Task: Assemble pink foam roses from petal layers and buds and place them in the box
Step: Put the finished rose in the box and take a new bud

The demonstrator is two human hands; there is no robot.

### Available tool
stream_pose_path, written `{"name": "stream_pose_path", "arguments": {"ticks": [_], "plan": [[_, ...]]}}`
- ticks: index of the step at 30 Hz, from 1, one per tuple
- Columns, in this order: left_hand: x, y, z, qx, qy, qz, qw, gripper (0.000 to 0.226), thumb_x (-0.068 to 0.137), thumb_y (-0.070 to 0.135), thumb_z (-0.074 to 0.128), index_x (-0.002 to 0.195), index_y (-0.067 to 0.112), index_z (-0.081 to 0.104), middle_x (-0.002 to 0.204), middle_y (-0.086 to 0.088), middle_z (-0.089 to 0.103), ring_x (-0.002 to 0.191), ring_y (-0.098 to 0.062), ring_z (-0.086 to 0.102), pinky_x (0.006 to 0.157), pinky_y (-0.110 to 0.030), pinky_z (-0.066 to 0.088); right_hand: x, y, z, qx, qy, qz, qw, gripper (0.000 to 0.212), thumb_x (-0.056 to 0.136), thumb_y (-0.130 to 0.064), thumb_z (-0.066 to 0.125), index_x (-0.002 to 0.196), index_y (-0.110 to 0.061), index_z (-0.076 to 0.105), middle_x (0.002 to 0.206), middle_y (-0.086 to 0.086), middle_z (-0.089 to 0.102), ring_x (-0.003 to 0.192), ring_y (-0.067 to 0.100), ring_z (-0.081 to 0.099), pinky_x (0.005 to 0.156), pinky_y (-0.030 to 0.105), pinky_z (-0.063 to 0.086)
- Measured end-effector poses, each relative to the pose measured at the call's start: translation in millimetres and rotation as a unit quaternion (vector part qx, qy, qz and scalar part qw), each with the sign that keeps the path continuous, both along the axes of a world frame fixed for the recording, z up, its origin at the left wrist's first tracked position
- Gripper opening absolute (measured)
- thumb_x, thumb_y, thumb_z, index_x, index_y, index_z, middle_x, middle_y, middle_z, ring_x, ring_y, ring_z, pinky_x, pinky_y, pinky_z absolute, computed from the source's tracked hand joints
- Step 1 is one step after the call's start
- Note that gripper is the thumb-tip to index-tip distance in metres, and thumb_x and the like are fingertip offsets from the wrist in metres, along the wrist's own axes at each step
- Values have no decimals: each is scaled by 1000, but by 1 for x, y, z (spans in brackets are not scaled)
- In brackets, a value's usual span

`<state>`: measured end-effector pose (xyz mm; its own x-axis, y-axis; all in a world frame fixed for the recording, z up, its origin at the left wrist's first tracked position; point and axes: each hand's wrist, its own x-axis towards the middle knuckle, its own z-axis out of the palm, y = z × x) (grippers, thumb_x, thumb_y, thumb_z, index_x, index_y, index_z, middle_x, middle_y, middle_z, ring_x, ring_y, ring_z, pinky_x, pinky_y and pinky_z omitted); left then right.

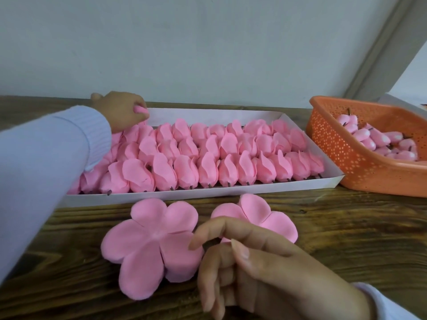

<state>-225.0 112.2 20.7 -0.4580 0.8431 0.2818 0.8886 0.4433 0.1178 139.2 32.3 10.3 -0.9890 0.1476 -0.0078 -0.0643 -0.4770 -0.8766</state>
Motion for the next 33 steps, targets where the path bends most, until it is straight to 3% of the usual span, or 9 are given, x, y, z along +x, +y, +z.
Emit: {"name": "stream_pose_path", "arguments": {"ticks": [4,8,12,15,20,25,33], "plan": [[-2,6,-2,-52,34,35,997,25,91,36,47,106,32,66,121,1,63,115,-28,50,89,-39,23,0,1,0,5,-1,-2,1000,41,90,-38,60,118,-9,54,88,10,61,76,16,56,75,24,44],[-6,10,-5,-108,86,57,989,33,94,50,43,115,37,65,118,-5,58,116,-30,46,93,-41,26,0,2,-1,10,-5,-4,1000,38,90,-38,59,115,-10,55,87,8,62,75,16,56,75,24,44],[-7,9,-7,-25,161,31,986,33,87,46,56,113,27,65,115,-5,58,111,-28,48,92,-43,26,0,2,-1,10,-2,-6,1000,37,90,-37,59,114,-8,55,86,8,62,75,16,56,75,24,44],[-6,7,-7,13,113,1,993,22,87,40,61,102,25,66,106,1,66,106,-25,54,86,-39,22,0,2,-1,11,1,-6,1000,37,91,-37,60,113,-8,55,87,8,62,75,15,57,75,23,44],[-5,8,-5,-13,77,3,997,14,90,37,58,91,25,65,100,2,66,103,-25,55,89,-38,24,0,3,-3,17,0,-5,1000,38,91,-38,60,112,-8,55,87,8,63,75,15,57,75,24,44],[-6,8,1,-53,33,-6,998,18,90,35,61,96,20,69,108,-2,66,109,-28,54,92,-41,31,-1,5,-5,29,-3,1,1000,38,92,-39,59,113,-8,55,88,6,64,76,15,57,76,25,43],[-1,-1,13,-69,-57,4,996,40,94,52,49,103,19,69,116,-4,64,113,-30,52,101,-45,33,-1,7,-7,36,0,-2,999,37,91,-40,59,112,-10,56,87,6,64,76,15,57,75,25,44]]}}
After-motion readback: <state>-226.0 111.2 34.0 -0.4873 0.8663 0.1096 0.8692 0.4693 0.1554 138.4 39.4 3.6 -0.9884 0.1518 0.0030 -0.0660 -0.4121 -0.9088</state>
